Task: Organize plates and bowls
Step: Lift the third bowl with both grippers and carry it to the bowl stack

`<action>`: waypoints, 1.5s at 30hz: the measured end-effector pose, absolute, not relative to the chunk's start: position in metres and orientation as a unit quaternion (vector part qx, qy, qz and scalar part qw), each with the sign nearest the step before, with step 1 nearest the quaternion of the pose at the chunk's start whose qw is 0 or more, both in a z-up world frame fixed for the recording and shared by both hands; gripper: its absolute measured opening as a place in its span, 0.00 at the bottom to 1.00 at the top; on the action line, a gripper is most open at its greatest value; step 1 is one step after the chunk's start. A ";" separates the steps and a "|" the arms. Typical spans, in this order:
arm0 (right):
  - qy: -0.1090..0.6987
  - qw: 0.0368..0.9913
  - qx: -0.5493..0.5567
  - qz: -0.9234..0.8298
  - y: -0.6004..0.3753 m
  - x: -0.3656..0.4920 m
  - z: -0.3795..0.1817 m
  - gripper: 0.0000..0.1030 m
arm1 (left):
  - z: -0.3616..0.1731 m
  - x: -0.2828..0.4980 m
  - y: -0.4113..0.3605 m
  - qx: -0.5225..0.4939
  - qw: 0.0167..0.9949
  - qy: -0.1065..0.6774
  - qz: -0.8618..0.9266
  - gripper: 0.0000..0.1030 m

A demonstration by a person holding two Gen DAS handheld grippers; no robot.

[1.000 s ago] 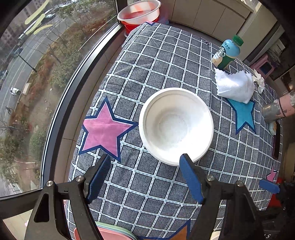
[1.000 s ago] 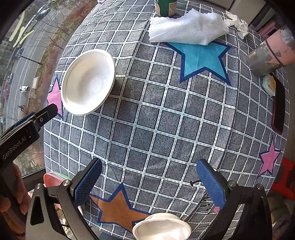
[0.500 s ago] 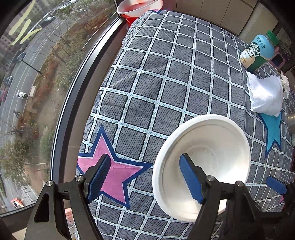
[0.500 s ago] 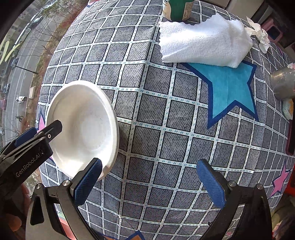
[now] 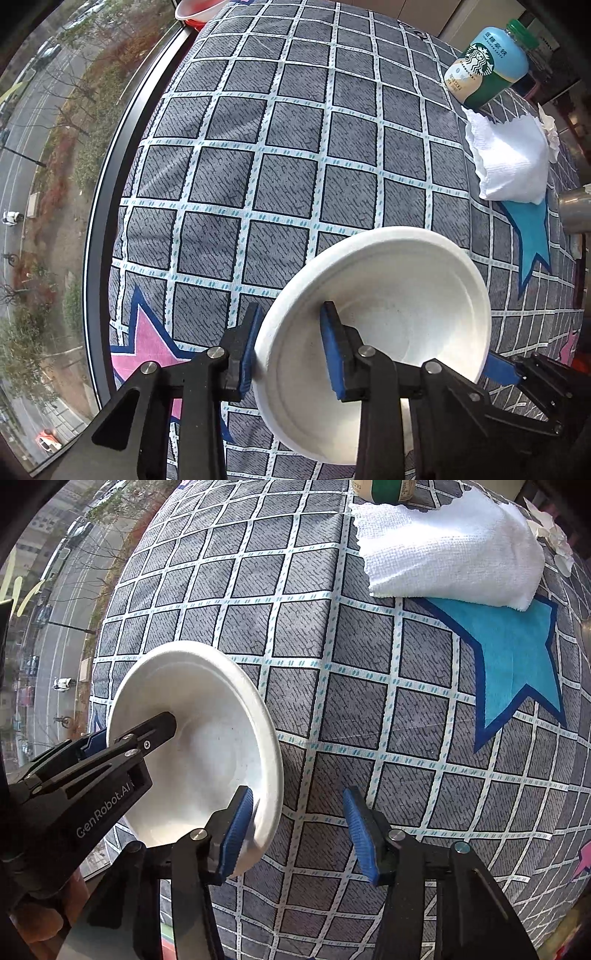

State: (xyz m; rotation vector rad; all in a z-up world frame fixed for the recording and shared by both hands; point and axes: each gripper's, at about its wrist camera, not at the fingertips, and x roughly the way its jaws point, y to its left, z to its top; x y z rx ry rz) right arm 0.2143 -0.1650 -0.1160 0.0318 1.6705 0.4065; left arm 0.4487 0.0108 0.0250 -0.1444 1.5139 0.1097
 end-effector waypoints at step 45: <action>0.754 0.645 0.052 0.113 -0.373 0.098 -0.077 0.23 | 0.091 0.297 -0.323 0.048 0.720 0.687 -0.082 0.26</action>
